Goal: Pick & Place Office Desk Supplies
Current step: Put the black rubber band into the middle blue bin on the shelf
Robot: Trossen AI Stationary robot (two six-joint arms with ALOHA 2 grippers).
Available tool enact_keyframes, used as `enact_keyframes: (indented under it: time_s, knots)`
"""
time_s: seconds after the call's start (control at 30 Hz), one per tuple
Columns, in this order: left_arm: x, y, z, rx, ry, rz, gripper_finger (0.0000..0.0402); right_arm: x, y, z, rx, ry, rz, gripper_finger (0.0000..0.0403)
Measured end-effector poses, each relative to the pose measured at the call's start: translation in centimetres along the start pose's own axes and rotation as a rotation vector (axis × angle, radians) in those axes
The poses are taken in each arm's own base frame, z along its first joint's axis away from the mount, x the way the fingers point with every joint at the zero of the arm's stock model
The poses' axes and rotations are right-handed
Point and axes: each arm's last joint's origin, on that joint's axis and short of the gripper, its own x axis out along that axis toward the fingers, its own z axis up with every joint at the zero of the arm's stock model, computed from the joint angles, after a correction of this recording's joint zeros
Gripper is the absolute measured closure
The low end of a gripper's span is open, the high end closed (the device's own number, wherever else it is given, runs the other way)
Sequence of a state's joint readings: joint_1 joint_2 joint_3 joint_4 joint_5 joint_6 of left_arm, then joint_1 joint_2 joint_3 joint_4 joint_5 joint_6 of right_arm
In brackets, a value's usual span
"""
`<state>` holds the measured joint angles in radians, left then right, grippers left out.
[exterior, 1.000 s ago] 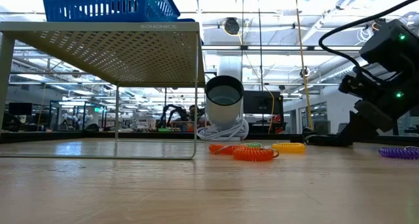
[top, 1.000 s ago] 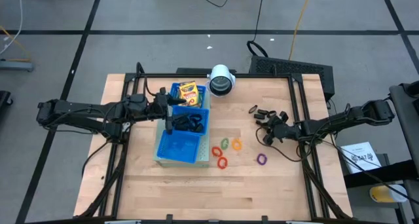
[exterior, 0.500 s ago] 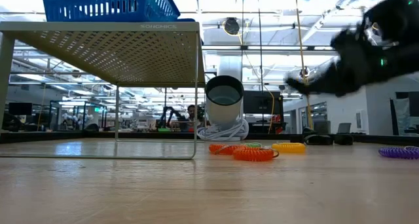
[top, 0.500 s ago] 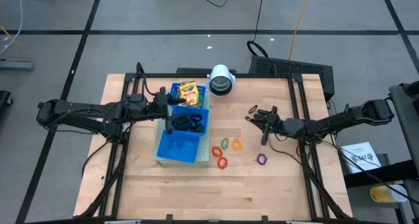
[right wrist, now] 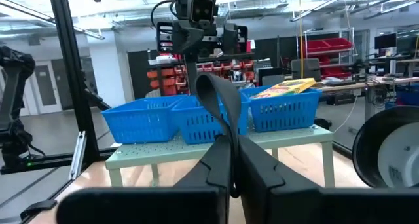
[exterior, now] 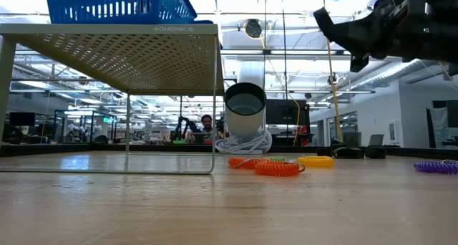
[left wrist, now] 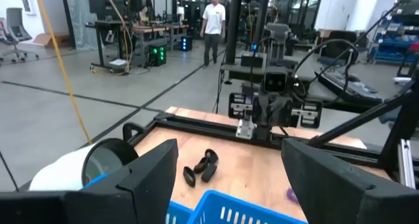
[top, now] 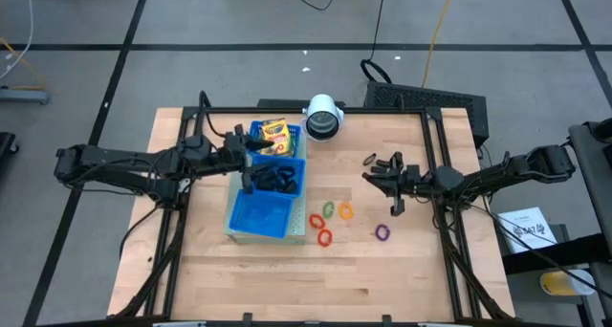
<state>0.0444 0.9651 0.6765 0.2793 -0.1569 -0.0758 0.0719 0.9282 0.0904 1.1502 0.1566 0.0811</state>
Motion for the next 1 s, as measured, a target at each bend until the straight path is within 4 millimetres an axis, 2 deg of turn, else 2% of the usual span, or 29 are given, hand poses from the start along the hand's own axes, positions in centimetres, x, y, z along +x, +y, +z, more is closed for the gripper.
enact_keyframes:
  time_s: [0.37,0.47,1.0]
  knots:
    - [4.0,-0.8,-2.1,0.022,-0.049,-0.101,0.0119,0.4,0.1,0.0,0.018,-0.044,0.002,0.0399]
    - [4.6,-0.9,-2.5,0.022,-0.064,-0.135,0.0119,1.3,0.2,0.2,0.018,-0.046,0.003,0.0399]
    - [4.8,-1.0,-2.4,0.012,-0.087,-0.146,0.0119,9.9,1.8,2.1,-0.114,-0.08,0.005,0.0399]
